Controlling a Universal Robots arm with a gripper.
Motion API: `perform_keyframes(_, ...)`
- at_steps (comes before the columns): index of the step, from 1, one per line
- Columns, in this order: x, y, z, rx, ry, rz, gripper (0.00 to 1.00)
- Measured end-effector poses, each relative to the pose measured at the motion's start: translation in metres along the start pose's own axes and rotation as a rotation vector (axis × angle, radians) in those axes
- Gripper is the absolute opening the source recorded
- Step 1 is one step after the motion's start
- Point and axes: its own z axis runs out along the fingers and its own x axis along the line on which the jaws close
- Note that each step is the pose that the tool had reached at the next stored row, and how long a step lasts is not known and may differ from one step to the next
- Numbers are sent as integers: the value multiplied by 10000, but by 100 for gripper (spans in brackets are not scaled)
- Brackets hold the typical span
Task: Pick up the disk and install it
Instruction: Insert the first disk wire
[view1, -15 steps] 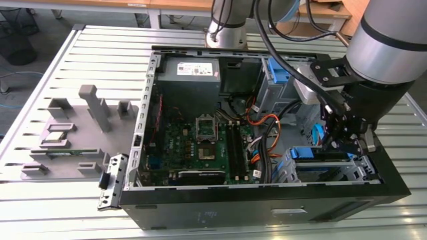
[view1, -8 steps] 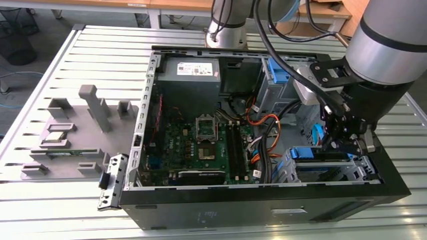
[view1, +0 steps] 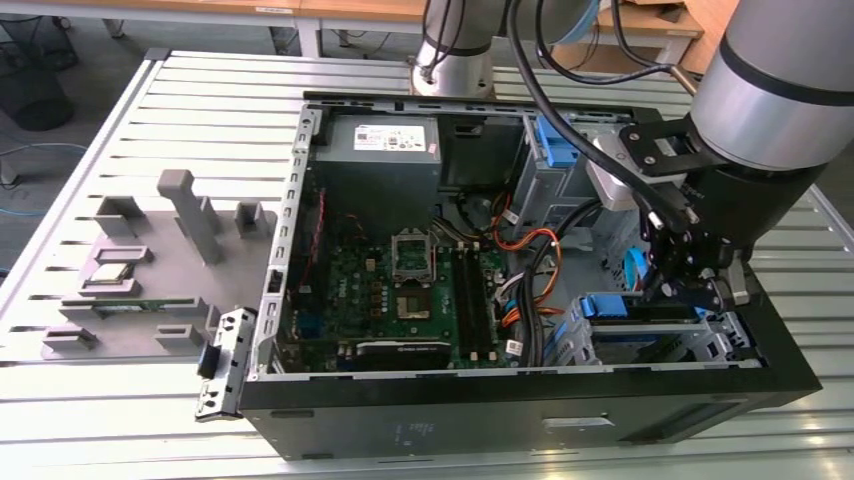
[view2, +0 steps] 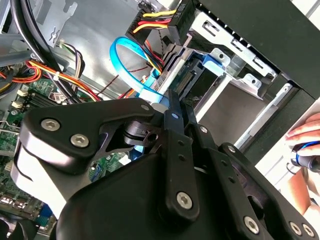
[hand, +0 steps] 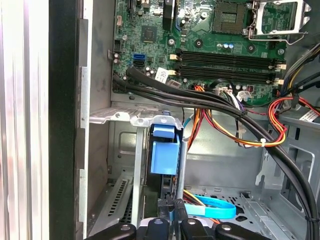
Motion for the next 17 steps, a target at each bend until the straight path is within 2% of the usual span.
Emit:
perform_keyframes(6,0,1,3,0,0,0,16)
perform_keyframes(17,1,8,54,0,6,-1,16)
